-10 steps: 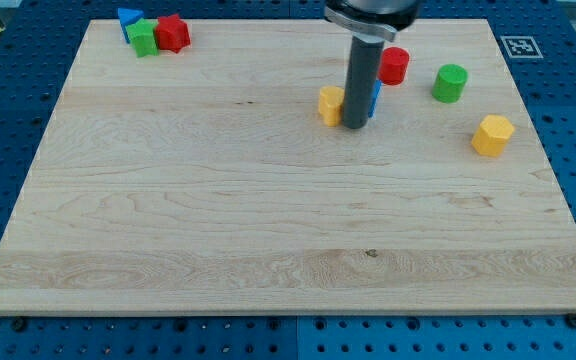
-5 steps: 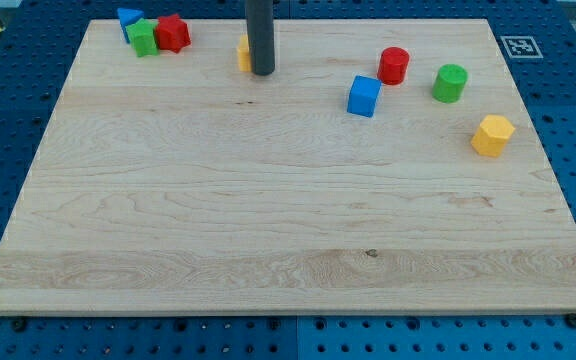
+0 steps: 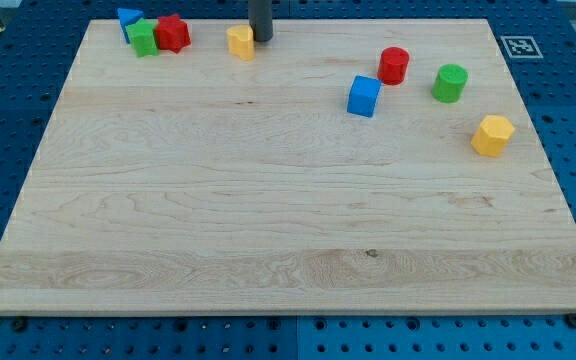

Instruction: Move yellow heart closer to the green star

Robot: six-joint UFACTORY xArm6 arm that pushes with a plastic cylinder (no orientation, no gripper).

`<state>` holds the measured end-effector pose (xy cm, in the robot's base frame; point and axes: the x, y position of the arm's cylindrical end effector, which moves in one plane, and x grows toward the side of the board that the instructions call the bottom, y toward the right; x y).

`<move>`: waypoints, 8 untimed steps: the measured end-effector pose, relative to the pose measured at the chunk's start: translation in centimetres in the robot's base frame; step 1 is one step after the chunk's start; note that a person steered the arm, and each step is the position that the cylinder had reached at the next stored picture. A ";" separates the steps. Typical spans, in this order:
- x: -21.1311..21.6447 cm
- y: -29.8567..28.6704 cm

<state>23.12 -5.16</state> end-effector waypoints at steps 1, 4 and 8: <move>1.0 -3.2; 2.5 -3.6; 6.0 -13.1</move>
<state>29.11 -18.29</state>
